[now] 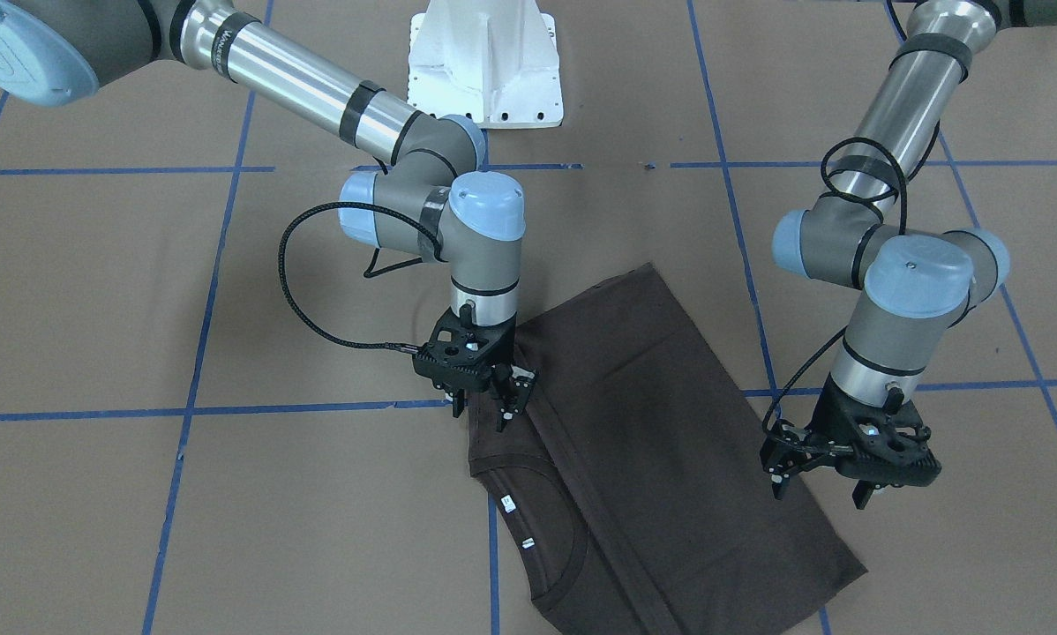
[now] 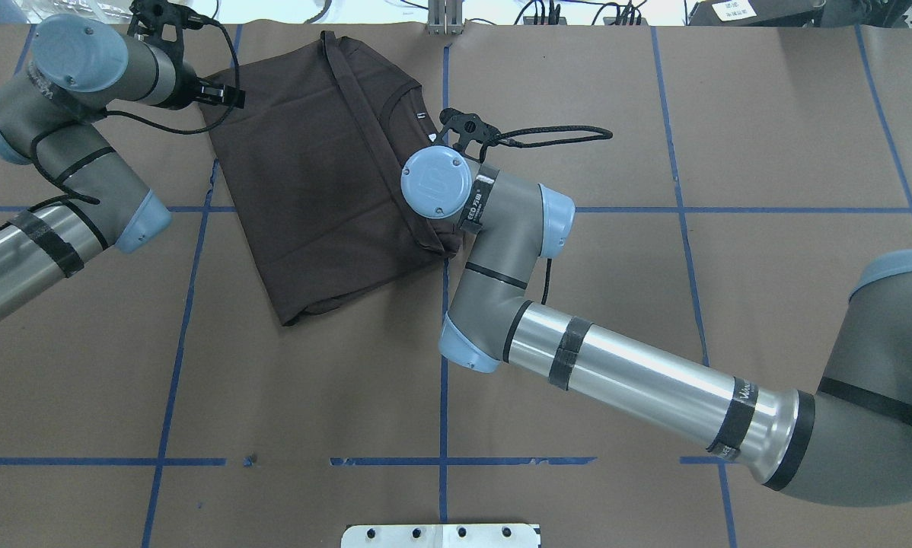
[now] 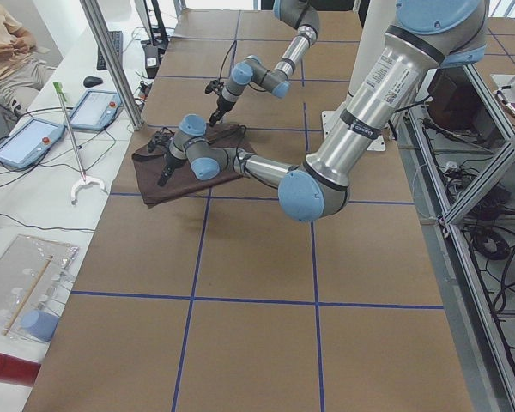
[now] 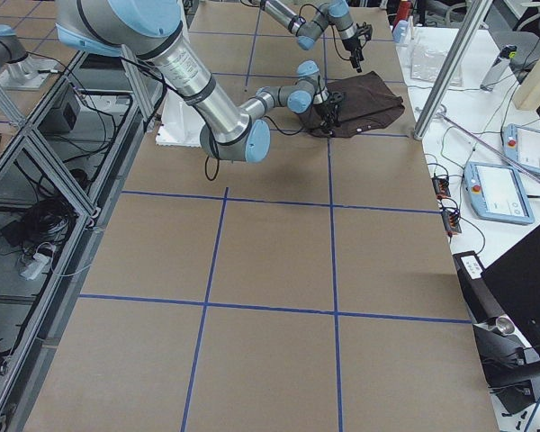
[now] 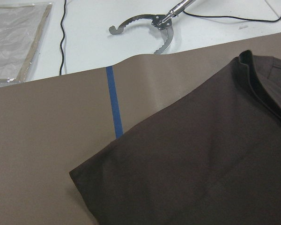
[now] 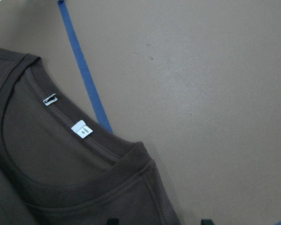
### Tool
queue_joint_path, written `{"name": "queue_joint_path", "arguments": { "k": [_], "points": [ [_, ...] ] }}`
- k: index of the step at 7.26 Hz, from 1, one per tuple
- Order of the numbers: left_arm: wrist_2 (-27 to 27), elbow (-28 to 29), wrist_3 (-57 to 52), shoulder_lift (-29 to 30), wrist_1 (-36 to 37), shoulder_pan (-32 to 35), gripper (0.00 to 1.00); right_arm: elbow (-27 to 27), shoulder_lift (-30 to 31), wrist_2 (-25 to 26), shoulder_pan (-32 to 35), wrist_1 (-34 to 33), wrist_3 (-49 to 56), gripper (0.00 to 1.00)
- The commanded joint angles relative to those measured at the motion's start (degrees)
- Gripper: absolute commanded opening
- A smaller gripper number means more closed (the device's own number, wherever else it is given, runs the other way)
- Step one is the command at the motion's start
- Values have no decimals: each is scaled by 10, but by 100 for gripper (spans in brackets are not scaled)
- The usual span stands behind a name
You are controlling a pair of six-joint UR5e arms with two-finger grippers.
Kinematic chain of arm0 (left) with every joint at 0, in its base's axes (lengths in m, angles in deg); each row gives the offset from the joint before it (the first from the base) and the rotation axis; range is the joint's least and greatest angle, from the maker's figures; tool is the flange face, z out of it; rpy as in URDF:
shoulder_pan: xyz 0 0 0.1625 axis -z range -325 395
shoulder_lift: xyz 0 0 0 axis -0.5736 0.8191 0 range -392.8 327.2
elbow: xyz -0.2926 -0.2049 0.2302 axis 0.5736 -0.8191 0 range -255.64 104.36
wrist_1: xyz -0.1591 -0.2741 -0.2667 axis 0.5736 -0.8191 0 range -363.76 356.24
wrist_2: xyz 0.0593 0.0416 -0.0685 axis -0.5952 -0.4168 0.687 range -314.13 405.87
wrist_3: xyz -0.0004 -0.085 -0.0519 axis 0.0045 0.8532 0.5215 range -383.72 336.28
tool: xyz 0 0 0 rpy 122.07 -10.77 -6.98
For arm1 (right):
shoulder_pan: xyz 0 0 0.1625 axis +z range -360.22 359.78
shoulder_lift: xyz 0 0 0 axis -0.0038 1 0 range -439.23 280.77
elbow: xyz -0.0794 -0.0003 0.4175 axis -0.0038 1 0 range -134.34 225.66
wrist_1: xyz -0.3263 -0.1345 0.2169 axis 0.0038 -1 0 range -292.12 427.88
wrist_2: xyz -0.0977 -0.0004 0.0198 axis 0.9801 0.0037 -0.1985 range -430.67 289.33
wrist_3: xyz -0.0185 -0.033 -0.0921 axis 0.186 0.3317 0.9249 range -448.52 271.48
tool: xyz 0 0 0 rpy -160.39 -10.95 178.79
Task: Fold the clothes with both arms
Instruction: 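Move the right gripper toward the shirt collar while the left gripper holds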
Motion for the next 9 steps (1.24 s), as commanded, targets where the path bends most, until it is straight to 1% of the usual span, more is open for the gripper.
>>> {"name": "queue_joint_path", "arguments": {
  "k": [1, 2, 4, 5, 7, 8, 9],
  "points": [
    [0, 0, 0, -3, 0, 0, 100, 17, -4, 3, 0, 14, 24, 66],
    [0, 0, 0, -3, 0, 1, 100, 17, -4, 3, 0, 13, 25, 59],
    [0, 0, 0, -6, 0, 0, 100, 17, -4, 4, -1, 12, 25, 13],
    [0, 0, 0, -6, -1, 0, 100, 17, -4, 3, 0, 10, 22, 0],
    [0, 0, 5, -6, -8, -5, 100, 10, -4, 2, 1, 8, 23, 0],
    [0, -3, 11, -6, -8, -10, 100, -18, 3, -2, 1, -5, 22, 0],
    [1, -19, 19, -6, -8, -19, 100, -99, 41, -3, -4, -45, 22, 0]
  ]
}}
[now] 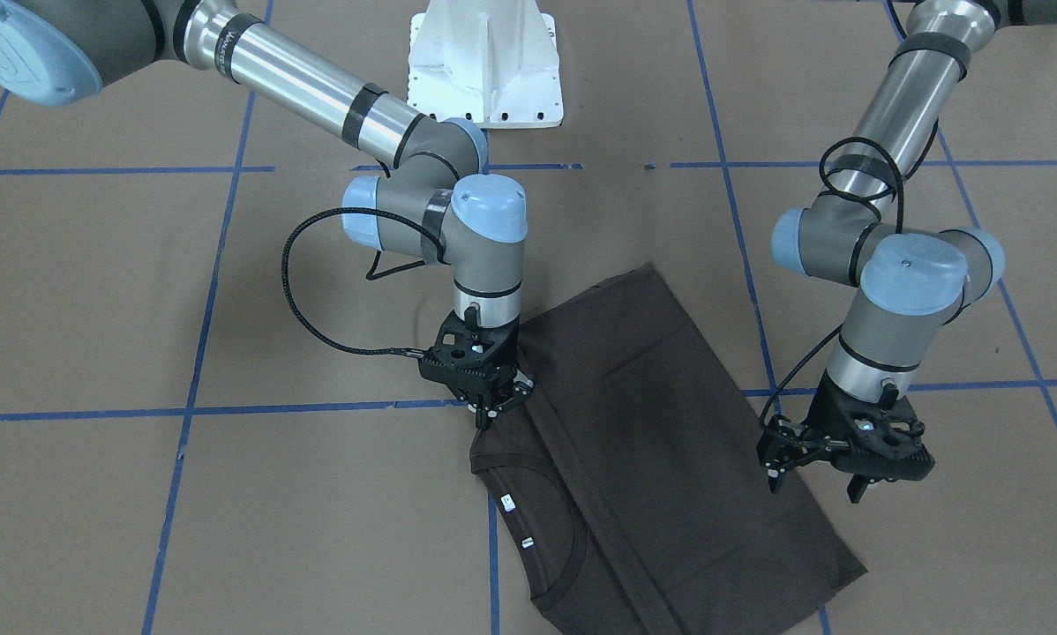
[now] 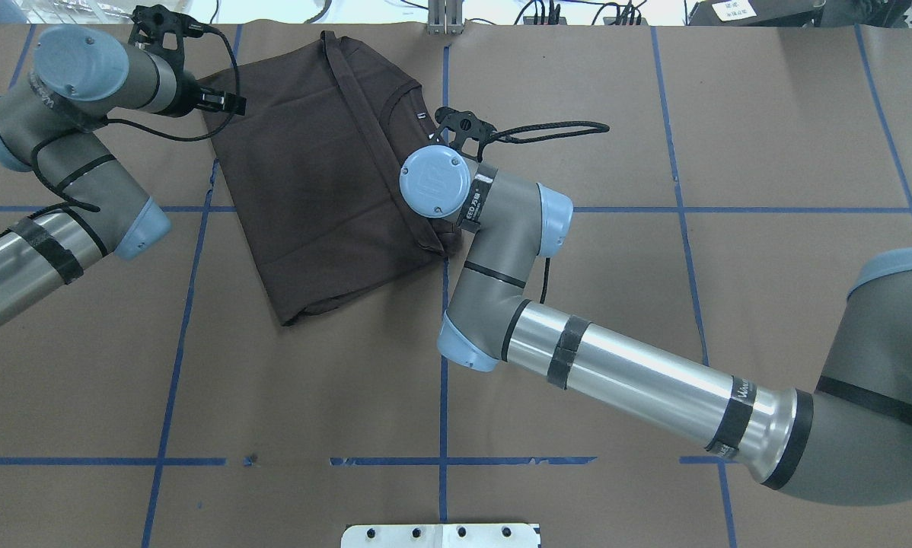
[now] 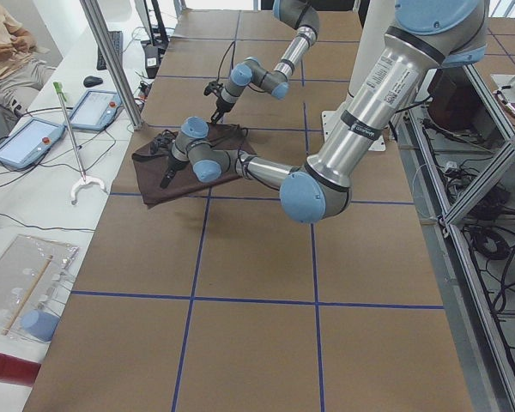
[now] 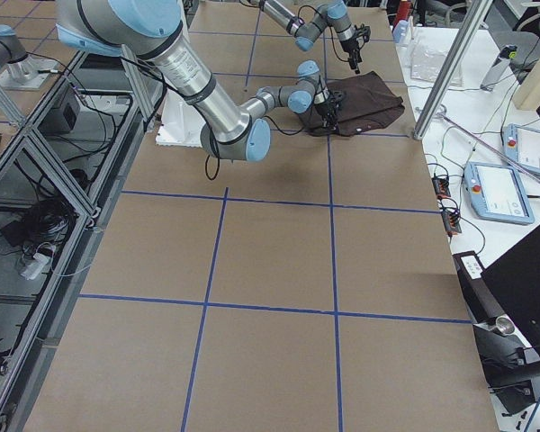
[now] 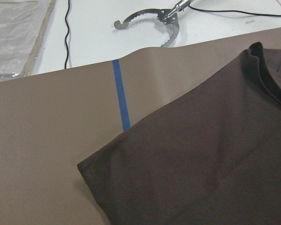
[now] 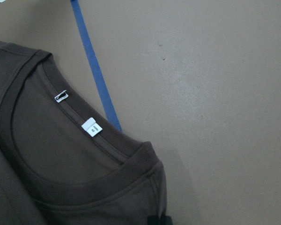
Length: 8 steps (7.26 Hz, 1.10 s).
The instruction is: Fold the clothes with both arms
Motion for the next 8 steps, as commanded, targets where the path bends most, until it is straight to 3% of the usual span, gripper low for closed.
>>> {"name": "queue_joint_path", "arguments": {
  "k": [1, 4, 7, 8],
  "points": [
    [1, -28, 17, -1, -1, -21, 100, -162, 82, 0, -25, -64, -4, 0],
    [1, -42, 40, -1, 0, -41, 100, -362, 244, 58, -108, -69, -7, 0],
    [2, -48, 44, -1, 1, -46, 100, -491, 388, 84, -158, -68, -8, 0],
    [2, -48, 44, -1, 1, -47, 100, -511, 416, 98, -178, -68, -12, 0]
  ]
}}
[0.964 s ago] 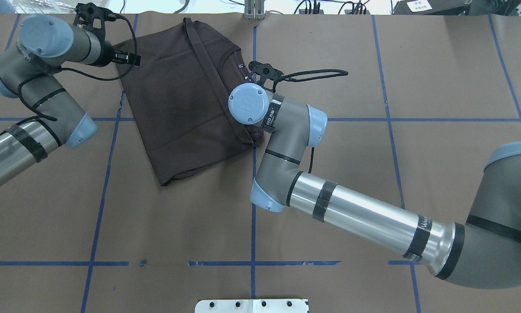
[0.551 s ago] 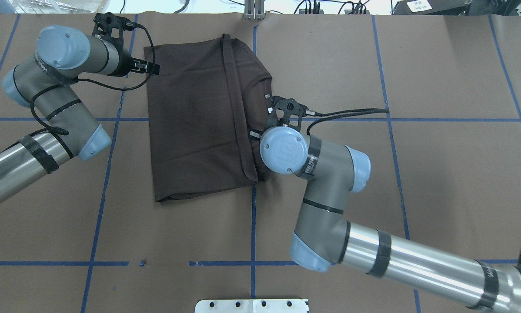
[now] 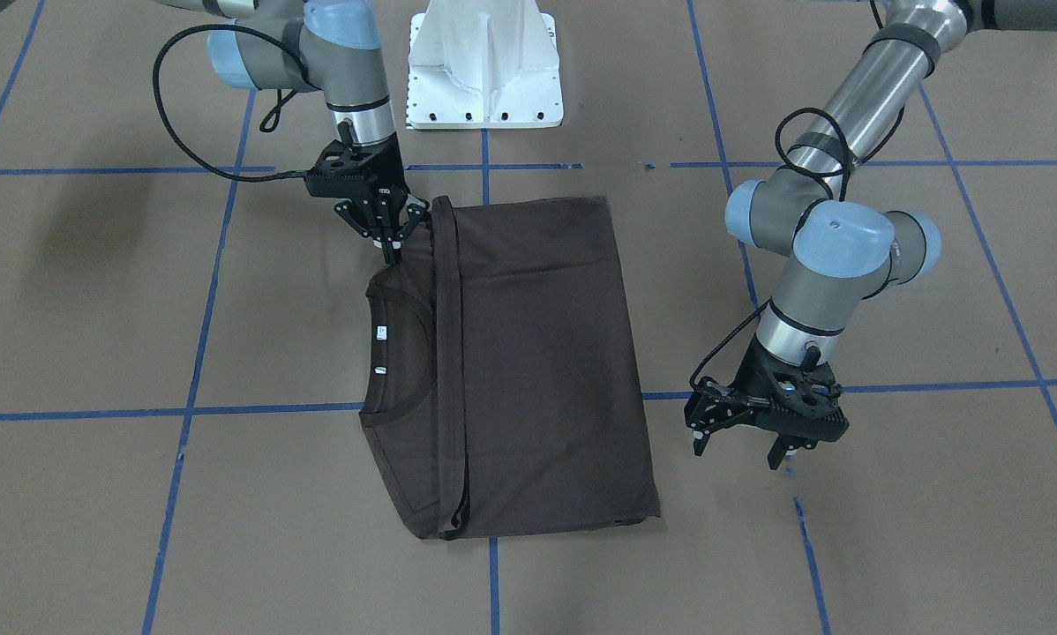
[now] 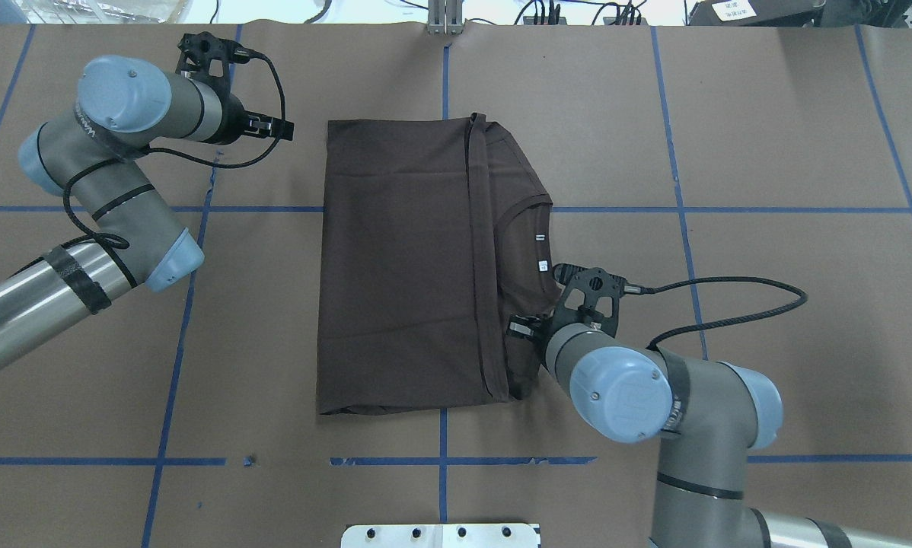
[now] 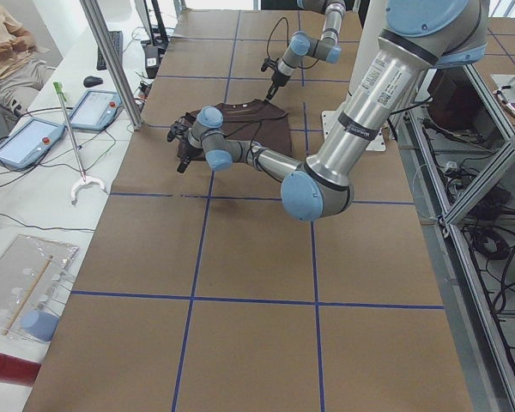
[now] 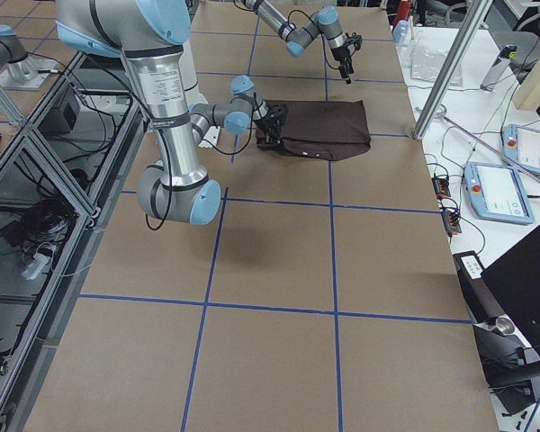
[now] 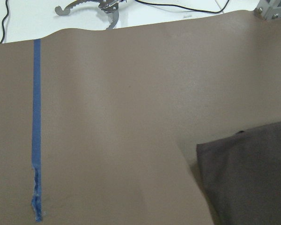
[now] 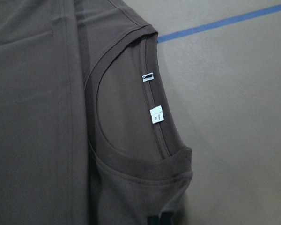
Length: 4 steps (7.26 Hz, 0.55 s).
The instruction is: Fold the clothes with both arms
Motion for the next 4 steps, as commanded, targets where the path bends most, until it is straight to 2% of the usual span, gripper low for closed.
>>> {"name": "queue_joint_path", "arguments": {
  "k": [1, 2, 3, 4],
  "points": [
    [0, -1, 0, 0, -1, -2, 100, -37, 55, 24, -35, 0, -17, 0],
    [0, -1, 0, 0, -1, -2, 100, -37, 57, 25, -38, 0, -19, 7],
    [0, -1, 0, 0, 0, -2, 100, -38, 57, 44, -44, 0, -19, 99],
    [0, -2, 2, 0, 0, -3, 100, -46, 56, 45, -45, -1, -16, 100]
  ]
}}
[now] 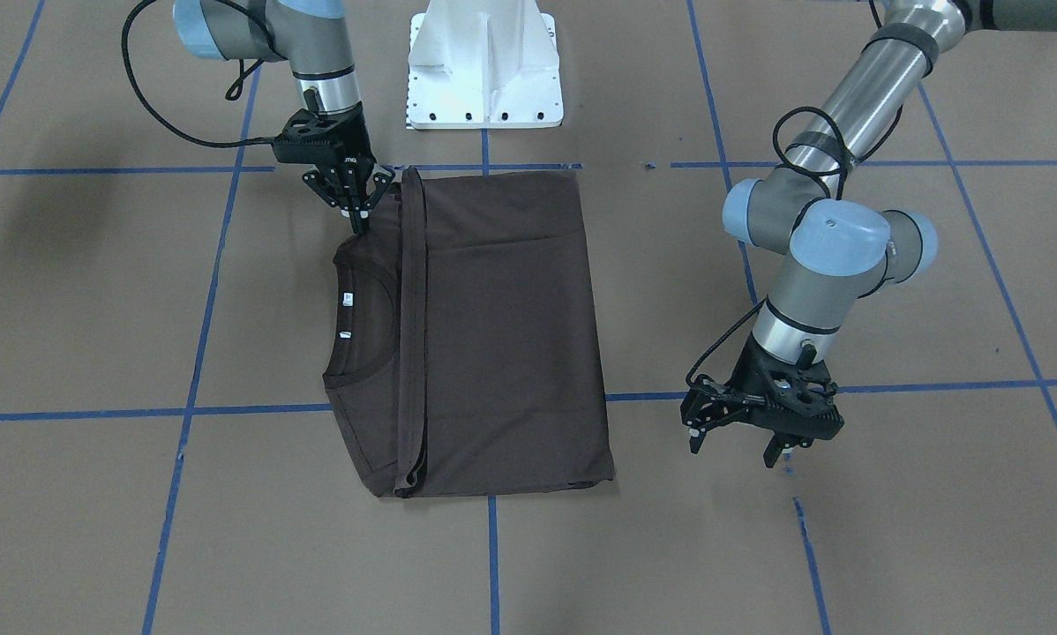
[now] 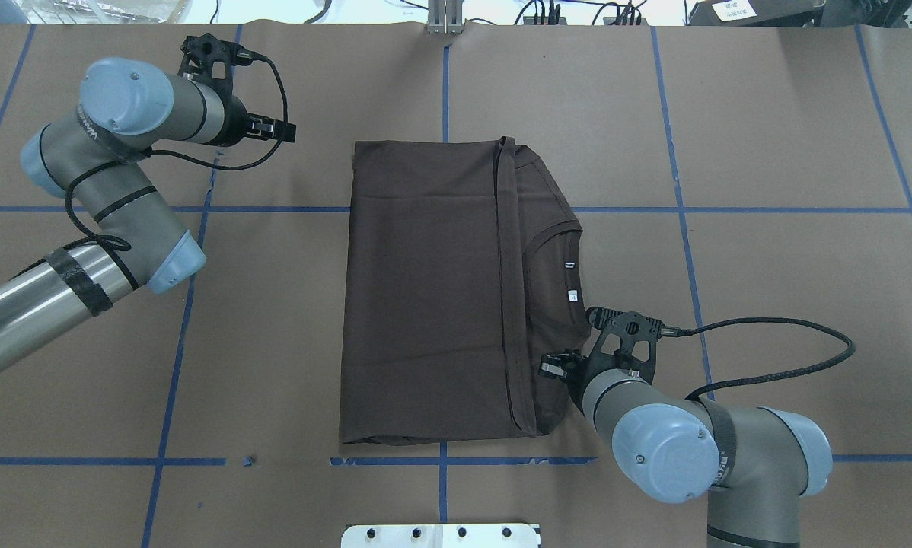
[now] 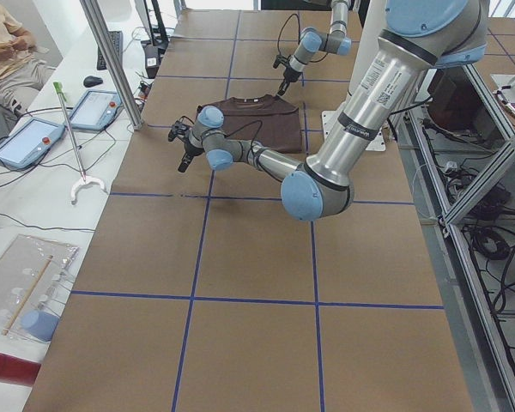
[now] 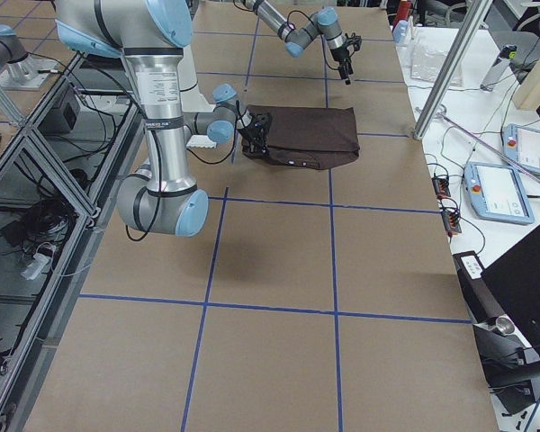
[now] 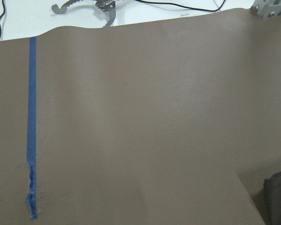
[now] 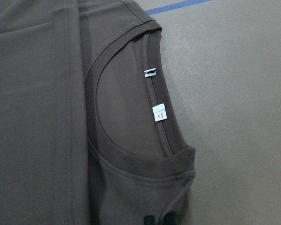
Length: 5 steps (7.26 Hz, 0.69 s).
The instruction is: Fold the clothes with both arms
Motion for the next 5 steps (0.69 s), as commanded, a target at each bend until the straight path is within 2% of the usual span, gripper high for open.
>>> {"name": "queue_joint_path", "arguments": {
  "k": [1, 2, 4, 5],
  "points": [
    [0, -1, 2, 0, -1, -1, 100, -29, -4, 2, -7, -23, 18, 100],
    [0, 0, 2, 0, 0, -1, 100, -38, -28, 1, -26, -70, 58, 100],
    [0, 1, 2, -1, 0, -2, 100, -28, -46, 19, -69, -91, 127, 99],
    [0, -1, 3, -8, -1, -2, 100, -15, -53, 35, -84, -91, 148, 75]
  ]
}}
